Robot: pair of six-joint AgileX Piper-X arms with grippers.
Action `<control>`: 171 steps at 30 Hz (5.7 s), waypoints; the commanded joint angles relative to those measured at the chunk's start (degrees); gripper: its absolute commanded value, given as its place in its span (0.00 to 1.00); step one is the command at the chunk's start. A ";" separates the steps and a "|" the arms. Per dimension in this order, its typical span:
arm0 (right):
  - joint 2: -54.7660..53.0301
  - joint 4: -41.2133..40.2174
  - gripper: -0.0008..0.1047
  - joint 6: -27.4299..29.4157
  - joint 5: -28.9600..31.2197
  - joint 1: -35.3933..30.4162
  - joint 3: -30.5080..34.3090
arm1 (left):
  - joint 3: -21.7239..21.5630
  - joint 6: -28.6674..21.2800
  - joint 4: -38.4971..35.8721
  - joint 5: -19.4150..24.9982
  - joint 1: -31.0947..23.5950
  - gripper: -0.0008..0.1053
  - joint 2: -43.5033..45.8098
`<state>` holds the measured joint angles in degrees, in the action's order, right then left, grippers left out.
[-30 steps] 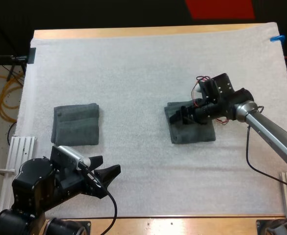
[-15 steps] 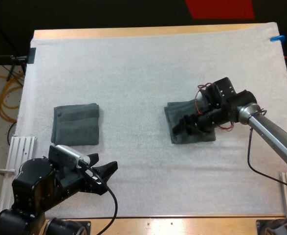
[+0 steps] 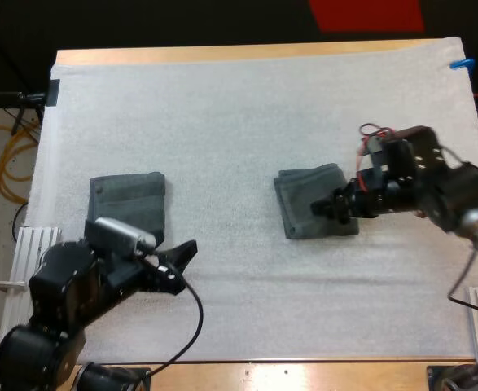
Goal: Pick towel from pile fold and stack
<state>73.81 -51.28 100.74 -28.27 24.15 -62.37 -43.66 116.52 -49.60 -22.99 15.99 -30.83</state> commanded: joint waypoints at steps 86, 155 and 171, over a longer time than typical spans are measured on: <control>-28.43 -7.68 0.60 -3.21 14.75 0.14 -0.14 | -34.83 6.78 6.74 -7.38 18.50 0.01 -80.64; -28.43 -7.68 0.60 -1.92 14.75 0.14 -0.14 | -49.34 -24.29 -39.52 49.46 -12.19 0.24 -76.26; -28.43 -7.68 0.60 -1.92 14.75 0.14 -0.14 | -44.24 -23.84 -32.86 30.44 -12.19 0.24 -73.84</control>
<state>45.65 -58.89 98.54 -13.71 24.15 -62.37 -88.33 92.57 -82.64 8.11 3.90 -104.95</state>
